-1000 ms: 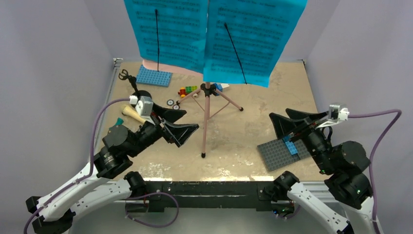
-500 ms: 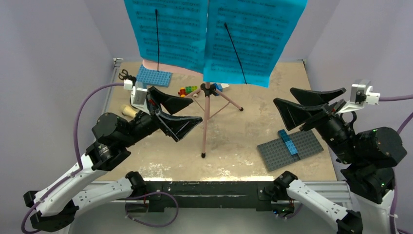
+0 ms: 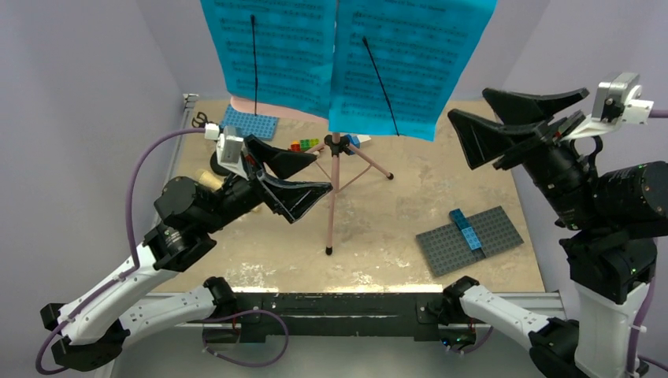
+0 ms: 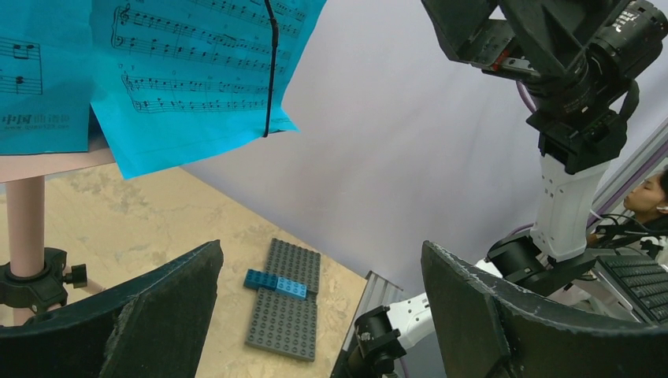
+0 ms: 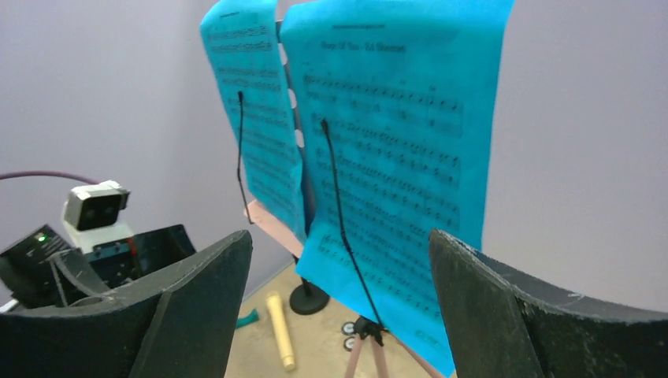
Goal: Pack up the instrument practice props
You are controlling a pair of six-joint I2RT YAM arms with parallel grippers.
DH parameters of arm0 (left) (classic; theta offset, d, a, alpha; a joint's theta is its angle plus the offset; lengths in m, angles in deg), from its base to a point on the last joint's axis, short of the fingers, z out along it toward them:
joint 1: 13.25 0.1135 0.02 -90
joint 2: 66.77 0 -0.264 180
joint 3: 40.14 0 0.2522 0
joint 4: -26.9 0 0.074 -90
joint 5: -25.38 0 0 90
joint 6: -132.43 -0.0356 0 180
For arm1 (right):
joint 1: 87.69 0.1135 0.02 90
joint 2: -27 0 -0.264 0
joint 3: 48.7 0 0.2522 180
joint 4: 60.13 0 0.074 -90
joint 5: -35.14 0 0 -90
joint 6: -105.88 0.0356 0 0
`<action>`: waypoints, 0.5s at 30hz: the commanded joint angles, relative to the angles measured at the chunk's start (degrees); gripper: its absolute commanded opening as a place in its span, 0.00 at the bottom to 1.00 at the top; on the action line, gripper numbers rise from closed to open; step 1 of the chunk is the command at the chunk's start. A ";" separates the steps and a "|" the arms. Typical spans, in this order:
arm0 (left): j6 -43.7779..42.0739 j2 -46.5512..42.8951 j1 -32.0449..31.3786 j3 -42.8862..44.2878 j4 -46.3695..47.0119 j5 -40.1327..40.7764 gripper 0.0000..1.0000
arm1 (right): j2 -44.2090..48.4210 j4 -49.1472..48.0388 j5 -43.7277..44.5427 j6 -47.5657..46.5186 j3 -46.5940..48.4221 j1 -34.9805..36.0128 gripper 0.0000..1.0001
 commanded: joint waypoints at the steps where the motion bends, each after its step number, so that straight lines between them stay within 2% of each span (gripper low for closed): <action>1: -1.11 -1.21 -0.14 -0.71 3.05 1.23 1.00 | -6.65 0.71 -6.10 0.80 11.93 -6.97 0.87; 6: -1.34 -0.91 -0.14 0.24 2.78 0.85 1.00 | -9.11 -0.93 -7.44 4.92 14.94 -11.80 0.87; 10: -1.69 -1.69 -0.14 0.25 2.54 1.36 1.00 | -1.78 -11.01 -10.56 10.73 1.50 -18.99 0.86; 15: -1.69 -0.07 -0.14 2.25 3.46 0.08 0.99 | 4.37 -14.97 -13.57 13.64 -12.33 -24.29 0.85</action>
